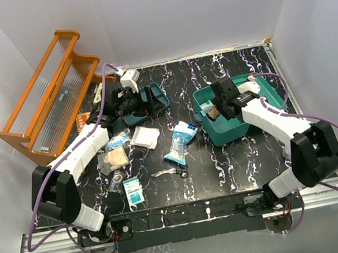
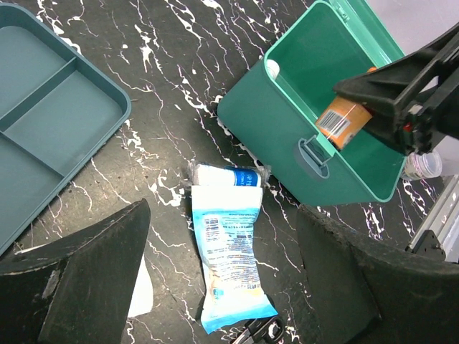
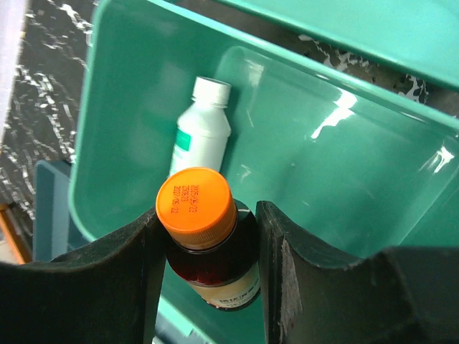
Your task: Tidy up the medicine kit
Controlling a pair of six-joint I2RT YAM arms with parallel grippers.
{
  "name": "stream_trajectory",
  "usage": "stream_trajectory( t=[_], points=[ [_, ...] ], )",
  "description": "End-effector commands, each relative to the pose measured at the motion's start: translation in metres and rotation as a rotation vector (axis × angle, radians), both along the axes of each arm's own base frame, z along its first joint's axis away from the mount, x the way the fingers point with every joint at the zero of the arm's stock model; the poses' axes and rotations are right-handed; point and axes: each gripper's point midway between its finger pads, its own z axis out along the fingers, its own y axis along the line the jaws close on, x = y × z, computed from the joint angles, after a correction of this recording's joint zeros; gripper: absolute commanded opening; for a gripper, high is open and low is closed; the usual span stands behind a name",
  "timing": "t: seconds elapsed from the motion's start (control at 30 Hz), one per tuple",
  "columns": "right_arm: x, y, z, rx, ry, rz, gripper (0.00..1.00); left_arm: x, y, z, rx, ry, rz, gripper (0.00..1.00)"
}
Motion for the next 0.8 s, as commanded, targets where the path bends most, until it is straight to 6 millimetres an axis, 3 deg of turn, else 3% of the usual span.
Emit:
stream_trajectory(
  t=[0.0, 0.37, 0.53, 0.77],
  points=[
    [0.018, 0.007, -0.004, 0.073, -0.037, -0.070, 0.36, 0.005, -0.002, 0.001, 0.000, 0.007, 0.018, 0.81],
    [0.030, 0.019, -0.053, 0.180, 0.105, -0.085, 0.43, 0.007, -0.001, -0.003, 0.028, 0.008, 0.005, 0.81],
    [0.037, 0.021, -0.053, 0.186, 0.112, -0.078, 0.58, 0.005, -0.005, -0.004, 0.019, 0.012, -0.017, 0.81],
    [0.041, 0.024, -0.047, 0.239, 0.101, -0.065, 0.57, 0.005, -0.004, -0.007, 0.030, 0.011, -0.023, 0.80]
  ],
)
